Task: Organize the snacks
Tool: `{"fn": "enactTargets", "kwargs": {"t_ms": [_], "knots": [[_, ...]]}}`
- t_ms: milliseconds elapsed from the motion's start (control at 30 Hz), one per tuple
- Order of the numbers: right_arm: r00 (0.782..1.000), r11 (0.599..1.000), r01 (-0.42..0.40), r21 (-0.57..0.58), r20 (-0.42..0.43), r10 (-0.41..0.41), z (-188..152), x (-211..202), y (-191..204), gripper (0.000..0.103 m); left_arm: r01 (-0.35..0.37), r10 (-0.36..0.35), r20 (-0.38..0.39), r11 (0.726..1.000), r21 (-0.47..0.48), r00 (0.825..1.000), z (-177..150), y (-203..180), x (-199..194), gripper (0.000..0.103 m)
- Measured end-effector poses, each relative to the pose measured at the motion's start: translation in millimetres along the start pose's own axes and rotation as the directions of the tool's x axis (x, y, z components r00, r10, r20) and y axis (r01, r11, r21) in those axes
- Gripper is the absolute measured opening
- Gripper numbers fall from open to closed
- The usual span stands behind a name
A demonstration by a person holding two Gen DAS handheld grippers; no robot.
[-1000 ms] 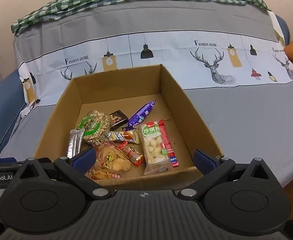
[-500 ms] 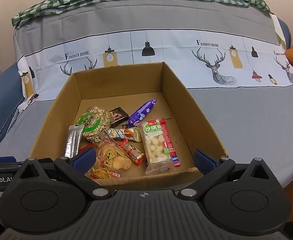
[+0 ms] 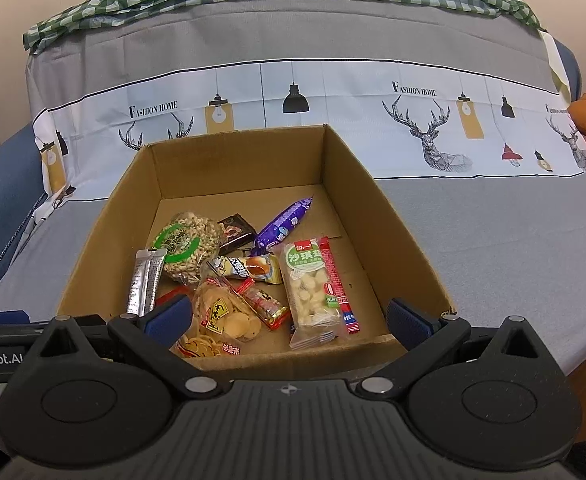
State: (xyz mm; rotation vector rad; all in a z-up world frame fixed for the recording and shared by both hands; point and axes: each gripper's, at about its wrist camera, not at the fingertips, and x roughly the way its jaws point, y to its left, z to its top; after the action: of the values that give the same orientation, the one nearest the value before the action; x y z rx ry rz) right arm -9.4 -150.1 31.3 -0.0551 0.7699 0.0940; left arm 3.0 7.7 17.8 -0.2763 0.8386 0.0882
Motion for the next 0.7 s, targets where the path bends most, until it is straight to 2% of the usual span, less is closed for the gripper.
{"fn": "enactTargets", "kwargs": {"t_ms": [700], "knots": [[1.000,1.000,0.003,0.007,0.009,-0.003,1.0,-1.0,-0.7,0.102,0.011,-0.011,0.010,1.000,0.012,1.000,-1.4,-1.4,-1.4,0.103]]}}
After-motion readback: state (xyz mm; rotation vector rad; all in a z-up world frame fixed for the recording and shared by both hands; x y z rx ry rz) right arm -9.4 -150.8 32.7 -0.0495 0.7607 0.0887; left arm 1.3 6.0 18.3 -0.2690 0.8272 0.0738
